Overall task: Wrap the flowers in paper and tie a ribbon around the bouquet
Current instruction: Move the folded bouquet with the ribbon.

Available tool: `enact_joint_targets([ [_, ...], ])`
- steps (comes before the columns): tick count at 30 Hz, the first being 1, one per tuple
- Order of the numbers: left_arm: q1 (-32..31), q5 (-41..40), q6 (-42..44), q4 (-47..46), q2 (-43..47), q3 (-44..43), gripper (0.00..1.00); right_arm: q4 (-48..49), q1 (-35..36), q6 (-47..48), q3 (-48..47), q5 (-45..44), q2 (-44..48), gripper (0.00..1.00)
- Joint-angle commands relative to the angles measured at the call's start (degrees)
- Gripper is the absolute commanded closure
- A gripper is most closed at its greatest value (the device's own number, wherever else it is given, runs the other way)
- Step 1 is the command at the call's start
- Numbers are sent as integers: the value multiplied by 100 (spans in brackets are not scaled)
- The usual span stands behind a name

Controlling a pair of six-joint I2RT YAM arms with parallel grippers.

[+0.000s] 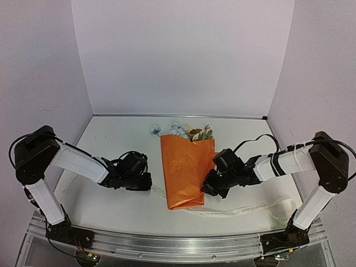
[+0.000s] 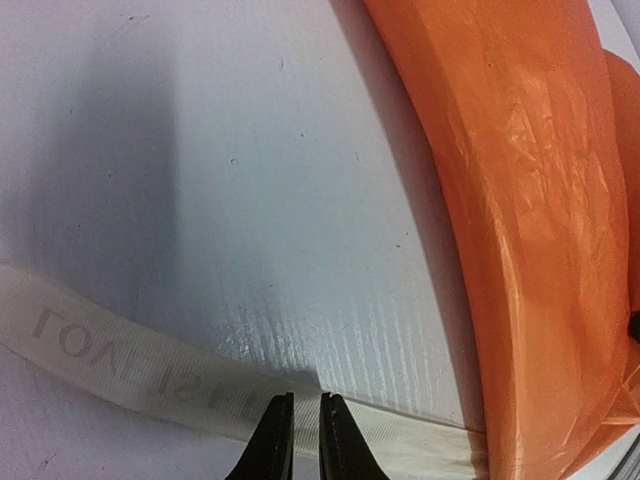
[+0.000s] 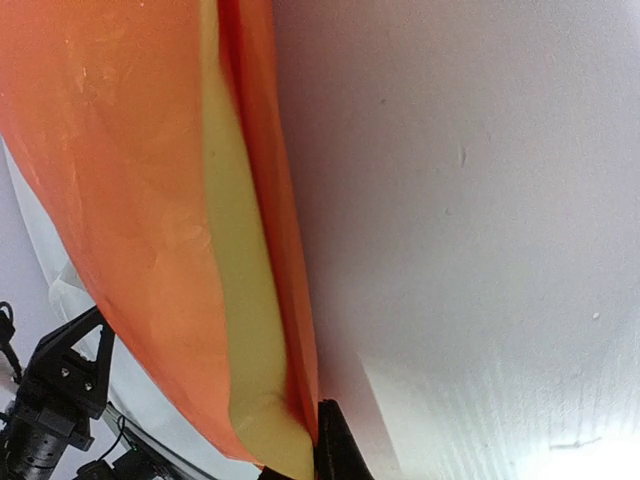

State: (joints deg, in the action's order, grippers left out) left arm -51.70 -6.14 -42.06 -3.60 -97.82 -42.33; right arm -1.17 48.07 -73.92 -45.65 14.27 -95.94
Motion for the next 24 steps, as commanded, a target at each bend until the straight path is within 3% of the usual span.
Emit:
enact_joint_targets([
  [1,-37,-325,-419,-80,-8,82,92,-257,252,-736,-205,-457,273,100],
  [16,-420,-1218,-2108,252,447,798,97,-248,1378,-1280,-90,-1641,315,99],
  [24,-420,-1353,-2276,238,612,926,97,-435,1407,-885,170,-1486,590,74],
])
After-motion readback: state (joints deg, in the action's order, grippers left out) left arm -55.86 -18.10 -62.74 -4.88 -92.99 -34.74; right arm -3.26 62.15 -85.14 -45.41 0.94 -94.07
